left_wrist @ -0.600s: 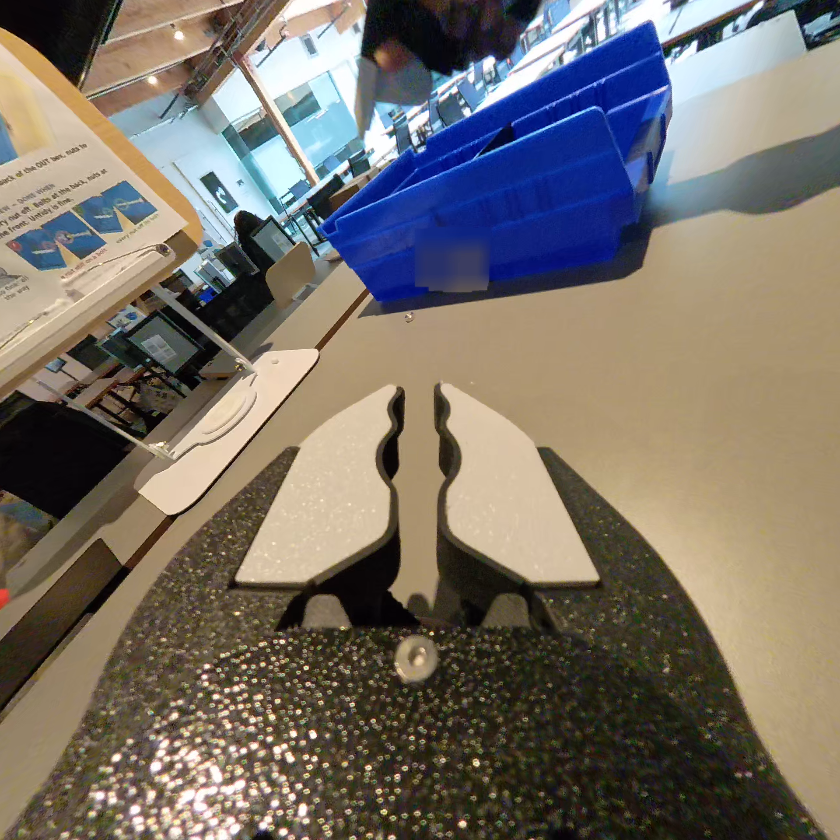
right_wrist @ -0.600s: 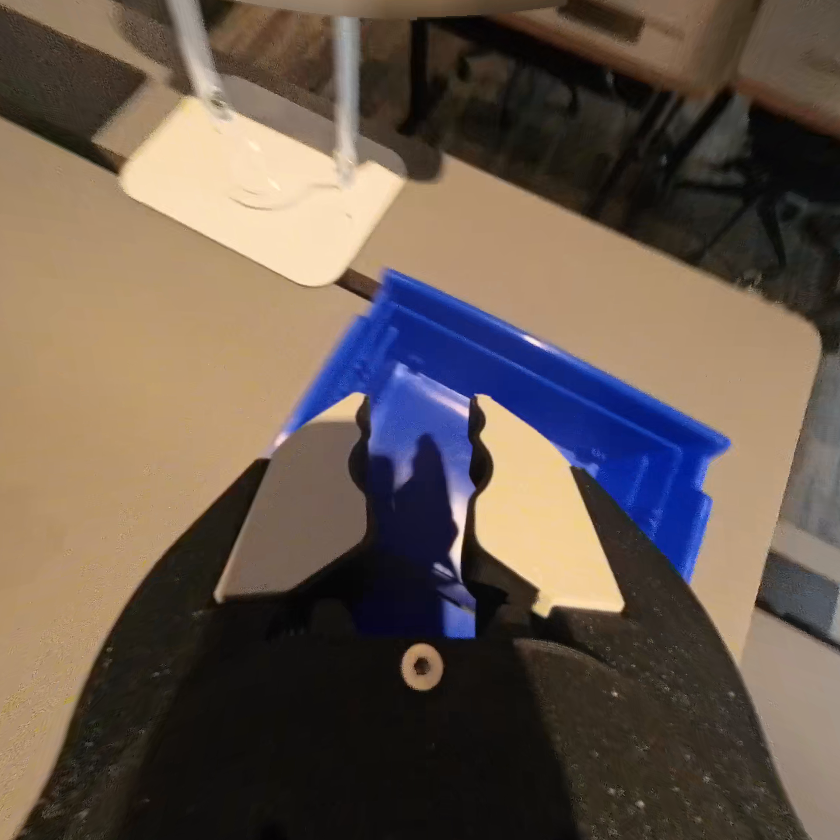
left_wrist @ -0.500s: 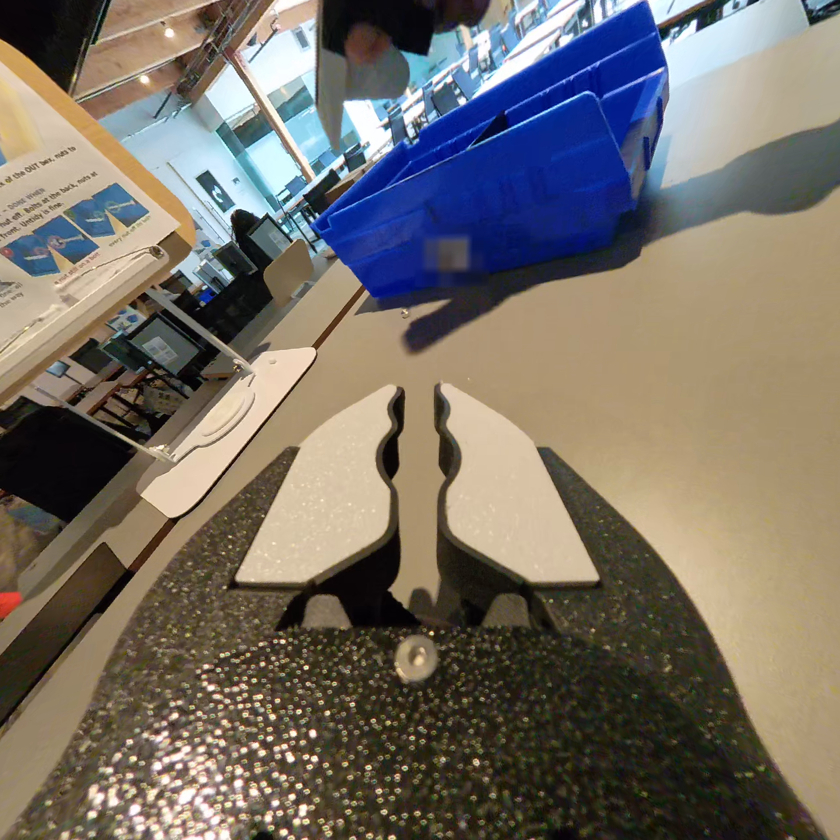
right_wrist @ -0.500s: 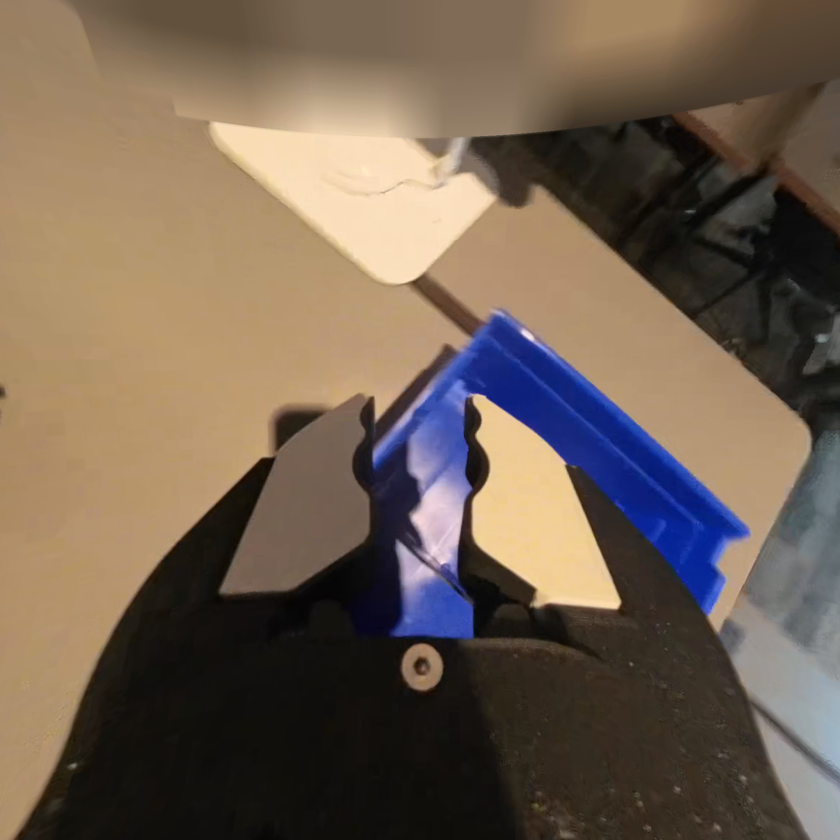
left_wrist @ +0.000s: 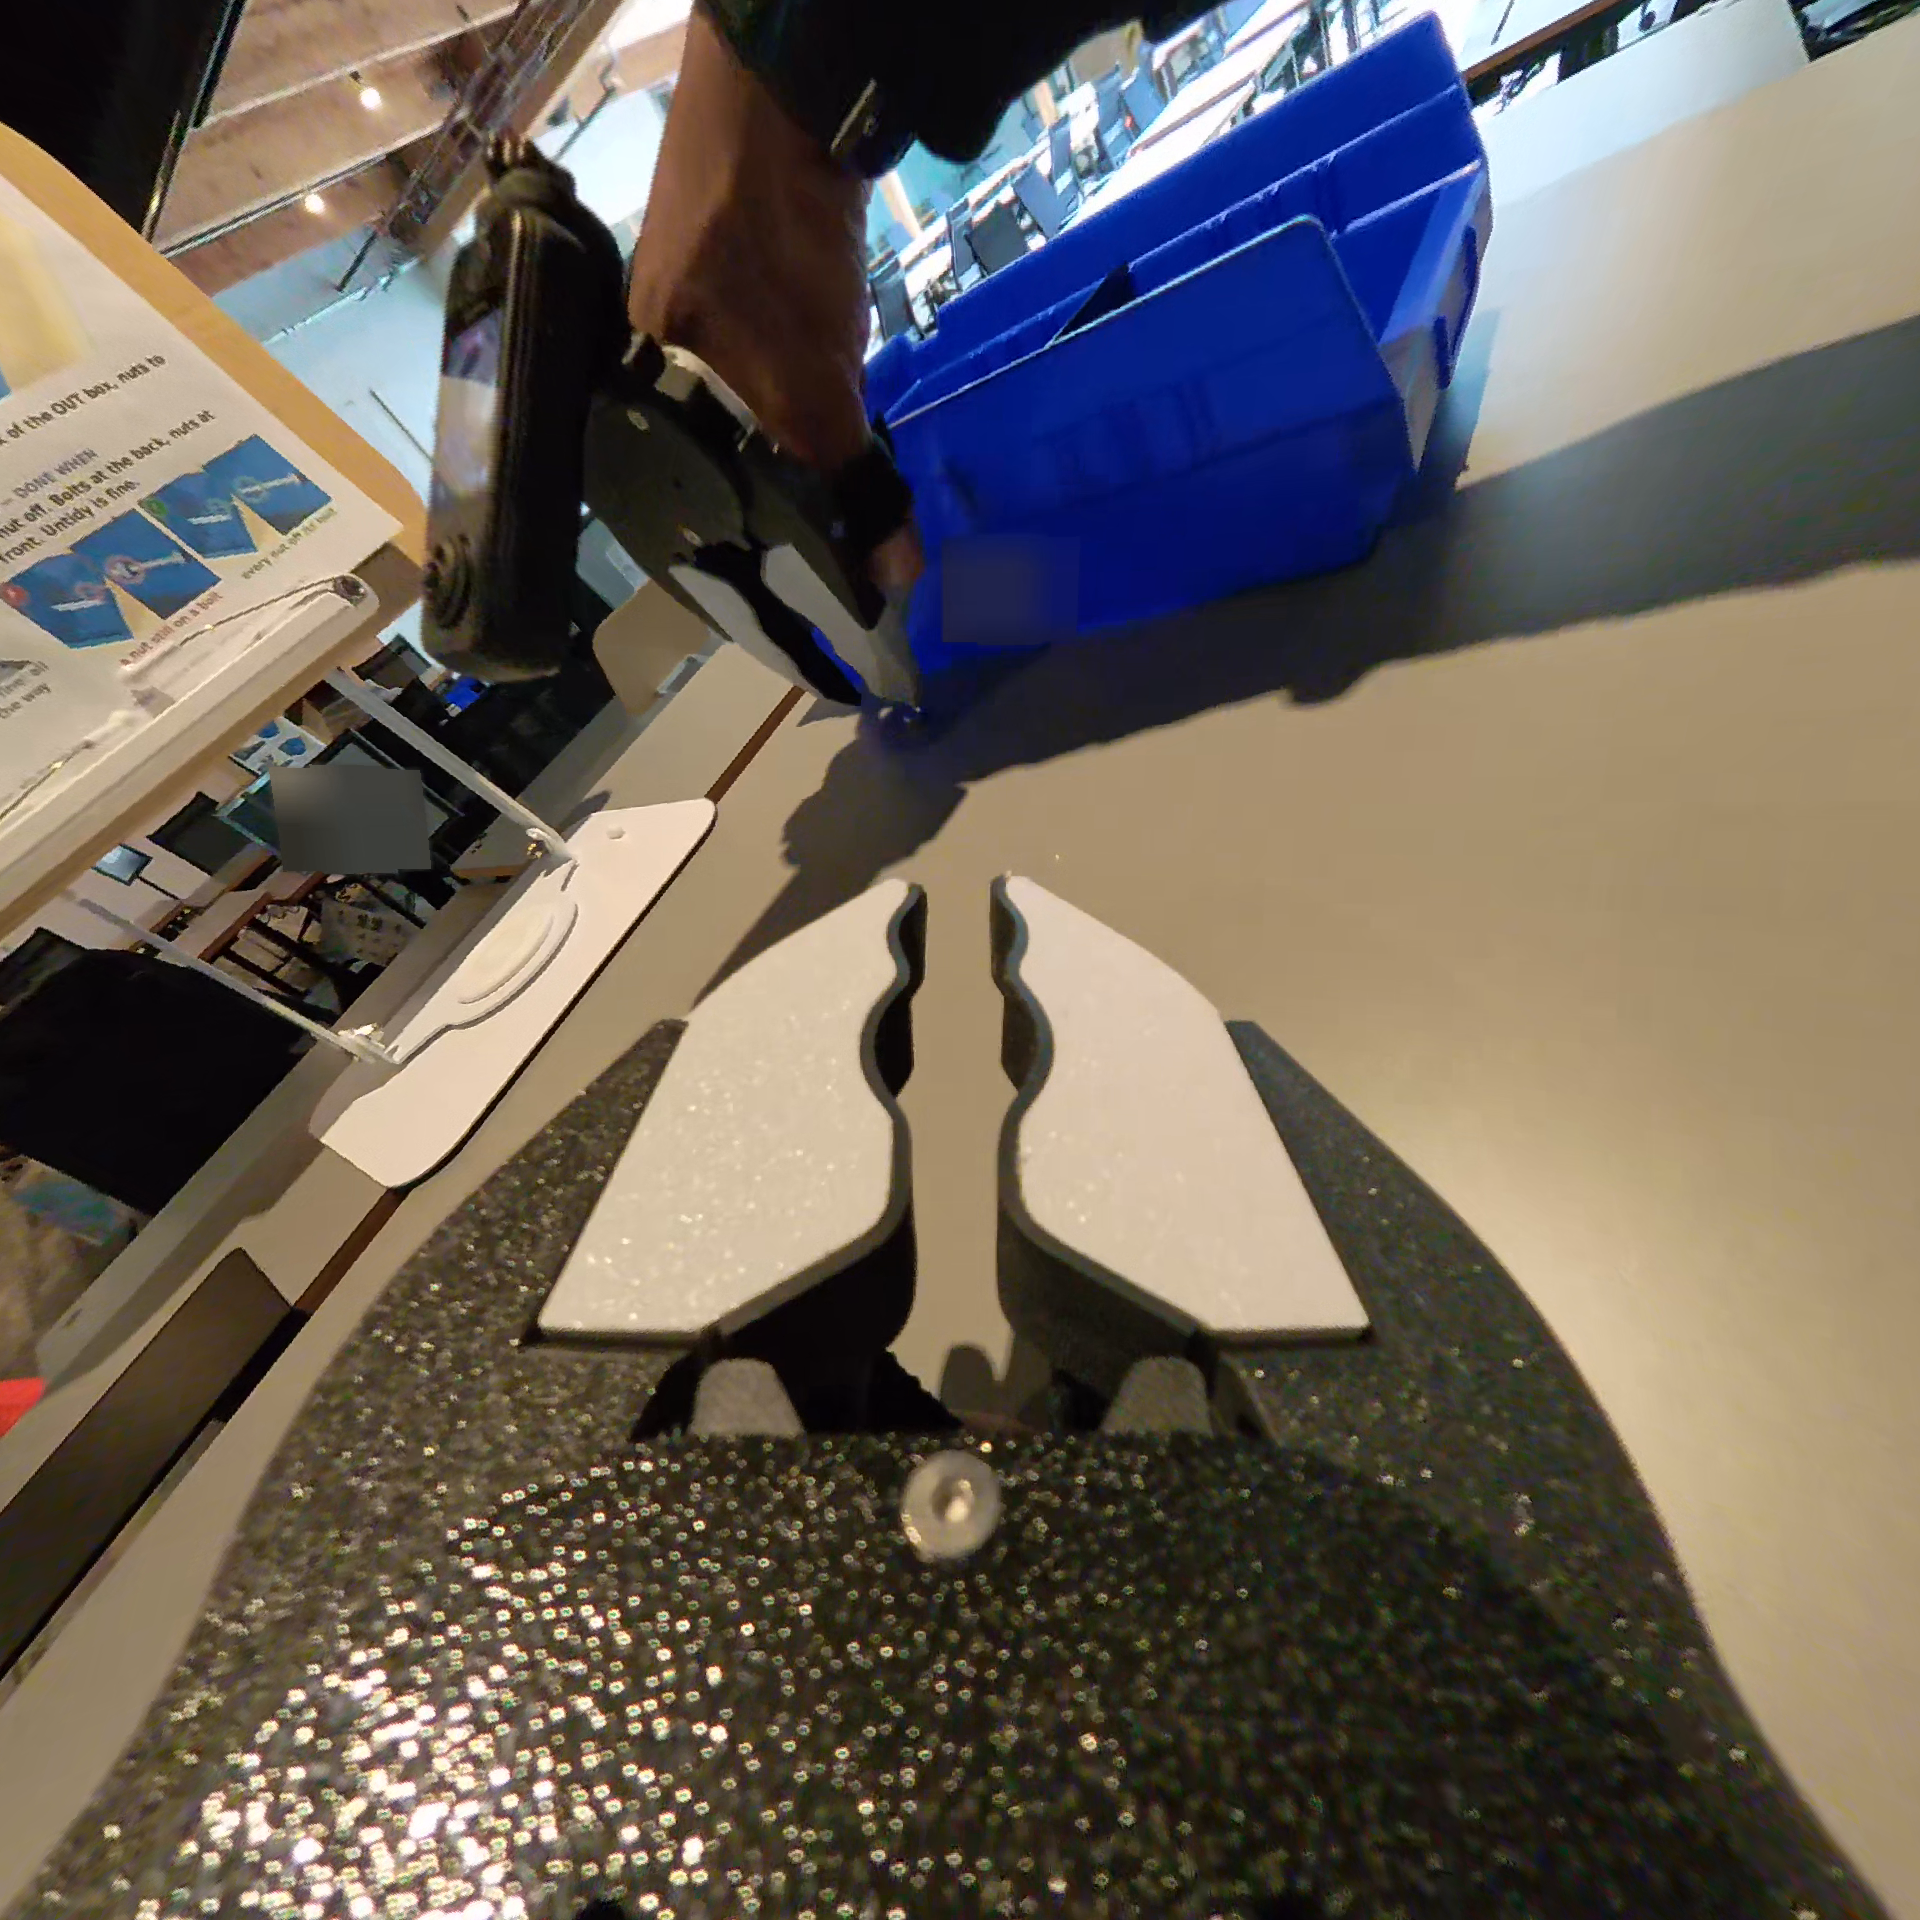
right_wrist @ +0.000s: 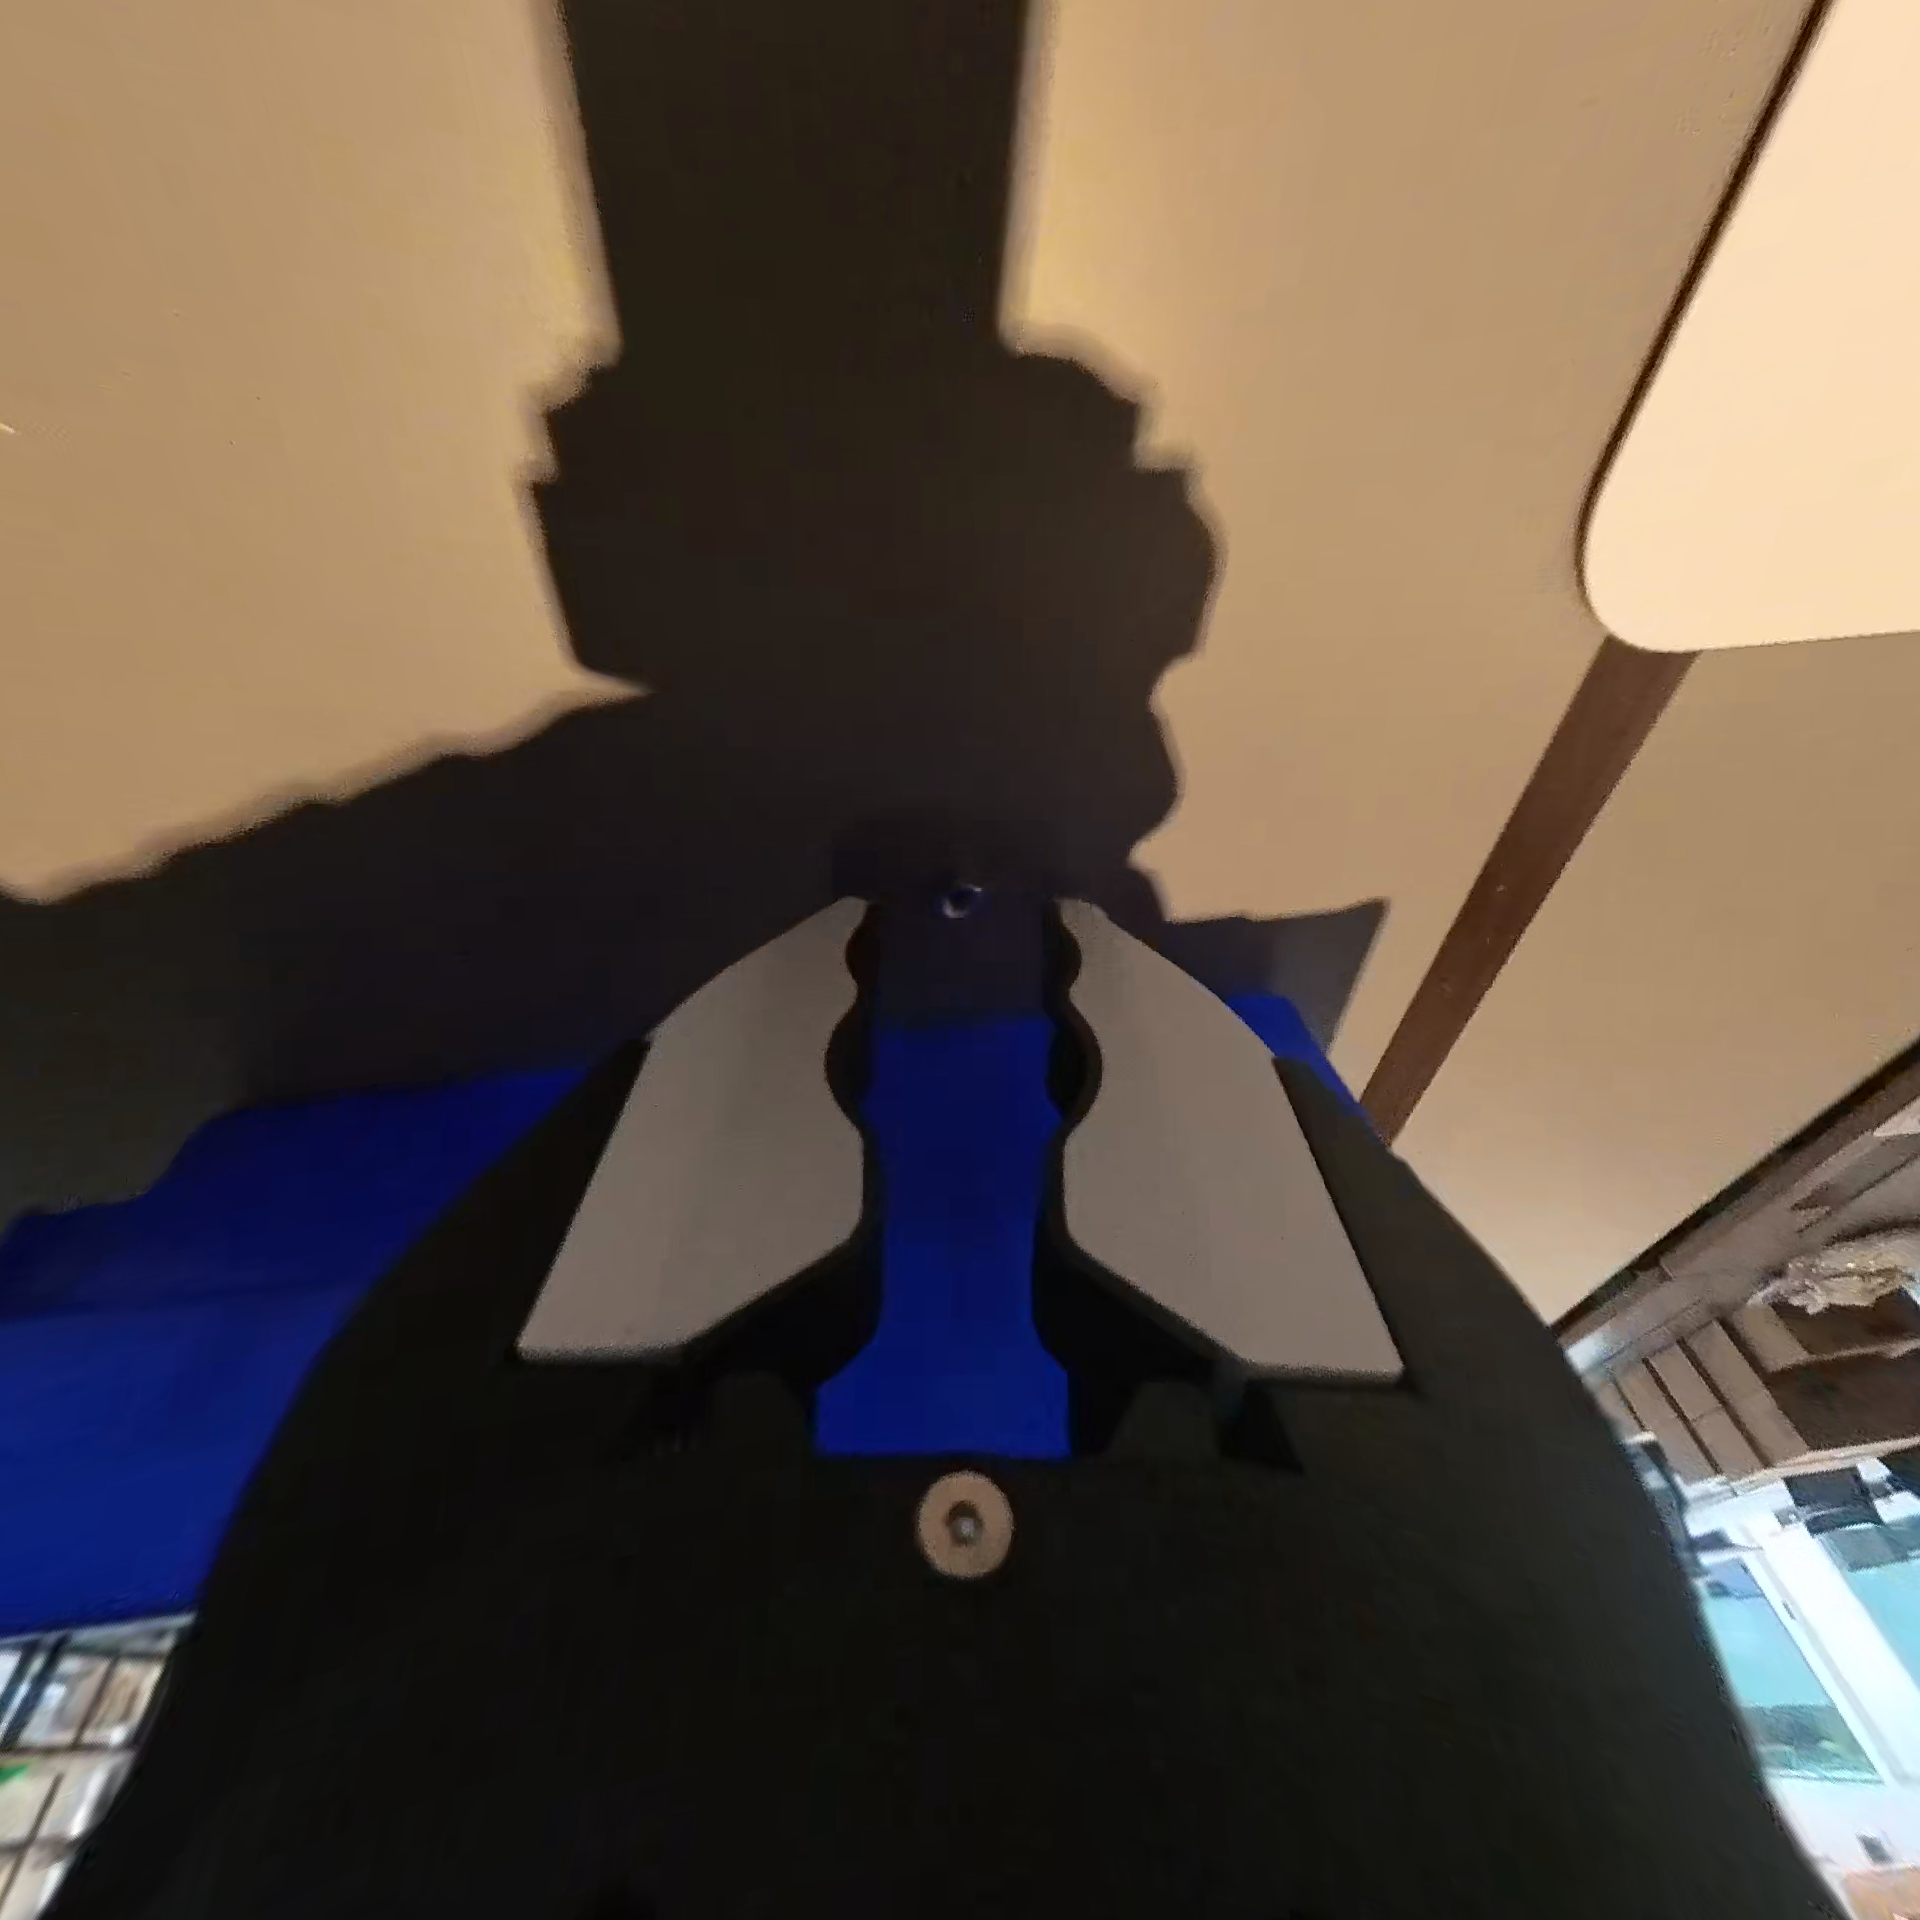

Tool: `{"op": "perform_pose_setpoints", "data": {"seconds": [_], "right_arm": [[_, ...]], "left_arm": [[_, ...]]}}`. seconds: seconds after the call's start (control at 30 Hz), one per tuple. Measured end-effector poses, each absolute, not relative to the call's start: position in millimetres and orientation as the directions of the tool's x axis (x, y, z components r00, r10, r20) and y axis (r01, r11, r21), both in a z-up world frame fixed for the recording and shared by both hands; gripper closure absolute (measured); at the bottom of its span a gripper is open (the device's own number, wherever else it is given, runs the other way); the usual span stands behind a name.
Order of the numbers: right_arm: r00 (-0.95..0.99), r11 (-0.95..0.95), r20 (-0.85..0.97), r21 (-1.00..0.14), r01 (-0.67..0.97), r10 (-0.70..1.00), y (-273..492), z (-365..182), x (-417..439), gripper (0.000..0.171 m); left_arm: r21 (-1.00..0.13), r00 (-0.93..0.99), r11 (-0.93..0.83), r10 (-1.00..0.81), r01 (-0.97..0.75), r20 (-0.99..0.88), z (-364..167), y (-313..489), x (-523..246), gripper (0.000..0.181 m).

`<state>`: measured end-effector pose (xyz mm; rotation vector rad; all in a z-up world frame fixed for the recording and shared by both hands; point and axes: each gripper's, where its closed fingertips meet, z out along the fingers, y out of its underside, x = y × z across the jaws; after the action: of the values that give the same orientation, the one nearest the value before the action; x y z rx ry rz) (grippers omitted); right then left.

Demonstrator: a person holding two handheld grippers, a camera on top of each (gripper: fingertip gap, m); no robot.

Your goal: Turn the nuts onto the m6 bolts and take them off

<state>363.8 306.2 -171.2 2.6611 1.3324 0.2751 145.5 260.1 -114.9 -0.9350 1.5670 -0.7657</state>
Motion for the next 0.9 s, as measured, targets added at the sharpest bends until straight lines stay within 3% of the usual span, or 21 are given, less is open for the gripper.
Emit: {"op": "perform_pose_setpoints", "data": {"seconds": [0.33, 0.5, 0.63, 0.9], "right_arm": [[0.546, -0.54, 0.104, 0.386, 0.748, 0.831, 298, -186, 381, 0.137], [0.586, -0.546, 0.057, 0.443, 0.711, 0.809, 287, -191, 381, 0.171], [0.59, -0.554, 0.056, 0.423, 0.717, 0.806, 286, -191, 380, 0.171], [0.595, -0.587, 0.059, 0.265, 0.765, 0.802, 293, -180, 368, 0.167]], "left_arm": [[-0.839, -0.111, 0.508, -0.861, -0.195, -0.496, -122, 258, 148, 0.17], [-0.841, -0.112, 0.505, -0.863, -0.195, -0.492, -121, 258, 148, 0.17], [-0.839, -0.115, 0.508, -0.861, -0.195, -0.495, -122, 257, 148, 0.17], [-0.836, -0.12, 0.512, -0.859, -0.196, -0.498, -123, 257, 148, 0.17]]}}
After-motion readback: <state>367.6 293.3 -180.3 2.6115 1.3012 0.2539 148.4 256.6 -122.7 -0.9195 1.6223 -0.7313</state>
